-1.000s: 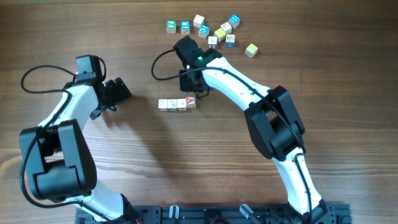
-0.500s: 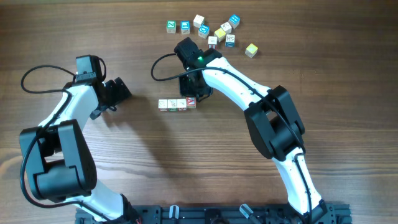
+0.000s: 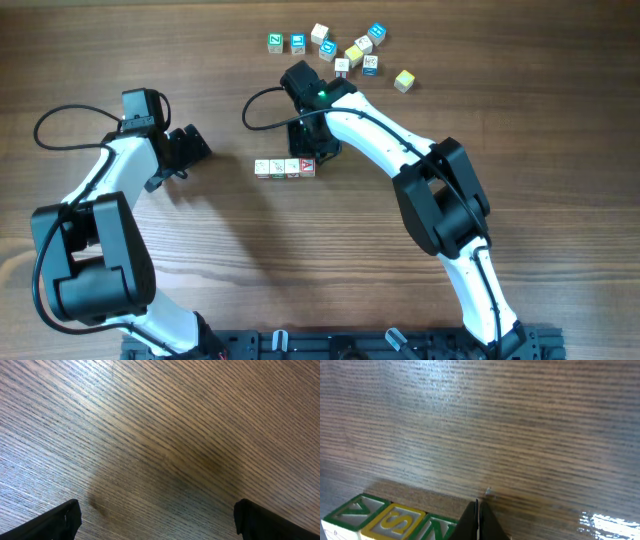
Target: Form a horizontal line
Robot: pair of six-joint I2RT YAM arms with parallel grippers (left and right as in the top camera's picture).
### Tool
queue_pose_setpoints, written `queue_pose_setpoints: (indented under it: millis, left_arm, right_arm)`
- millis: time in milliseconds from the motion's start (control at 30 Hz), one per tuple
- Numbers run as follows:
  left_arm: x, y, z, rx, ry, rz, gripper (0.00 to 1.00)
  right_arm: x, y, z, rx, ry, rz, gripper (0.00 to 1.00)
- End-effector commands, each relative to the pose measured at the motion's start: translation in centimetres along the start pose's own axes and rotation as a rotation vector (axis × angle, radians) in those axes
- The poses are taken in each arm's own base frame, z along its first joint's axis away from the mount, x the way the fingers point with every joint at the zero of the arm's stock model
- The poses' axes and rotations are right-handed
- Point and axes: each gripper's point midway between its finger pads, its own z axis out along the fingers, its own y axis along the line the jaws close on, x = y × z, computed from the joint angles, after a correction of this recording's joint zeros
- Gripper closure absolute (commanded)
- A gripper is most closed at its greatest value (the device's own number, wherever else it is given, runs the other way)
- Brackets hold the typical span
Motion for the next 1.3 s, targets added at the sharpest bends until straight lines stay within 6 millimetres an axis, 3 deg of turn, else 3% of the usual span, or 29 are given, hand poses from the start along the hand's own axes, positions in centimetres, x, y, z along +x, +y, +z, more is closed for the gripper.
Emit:
queue_pose_setpoints:
  millis: [0,33,267,367,400,467,700,800,900,1033,1267]
  left_arm:
    - [0.1,0.3,0.2,-0.01,0.004,-0.008,0.0]
    - [0.1,0.3,0.2,-0.009,0.004,-0.008,0.0]
    - [0.1,0.3,0.2,-0.009,0.004,-0.008,0.0]
    - [0.1,0.3,0.2,-0.01,0.004,-0.008,0.0]
    - [0.1,0.3,0.2,-0.009,0.004,-0.008,0.0]
    - [0.1,0.3,0.2,-0.009,0.004,-0.008,0.0]
    - [0.1,0.3,0.2,-0.01,0.004,-0.008,0.0]
    - [0.1,0.3,0.2,-0.009,0.004,-0.008,0.0]
    - [0.1,0.3,0.2,-0.009,0.004,-0.008,0.0]
    - [0.1,0.3,0.2,-0.01,0.004,-0.008,0.0]
    - [0.1,0.3,0.2,-0.01,0.004,-0.009,0.0]
  right_arm:
    - [-1.0,-1.8,0.7,0.103,-0.059,0.013,0.96]
    - [-1.8,-3.2,0.4,0.171,-0.105,0.063,0.95]
    - [-3.4,-6.9,-0.3,0.207,-0.12,0.148,0.87]
    - [-3.9,-9.1,-0.8,0.225,-0.112,0.183,0.62]
    - [-4.0,-9.8,-0.9,0.231,-0.106,0.19,0.5]
    - [-4.1,-11.0,-1.2,0.238,-0.098,0.198,0.0]
    - [-4.7,-11.3,-1.3,0.232,-0.116,0.205,0.0]
    - [-6.6,-10.5,-1.3,0.194,-0.19,0.2,0.0]
    - [-9.7,-9.2,-1.8,0.13,-0.312,0.189,0.0]
    - [-11.9,-8.2,-2.5,0.082,-0.403,0.181,0.0]
    - [-12.4,-8.0,-2.7,0.072,-0.423,0.179,0.0]
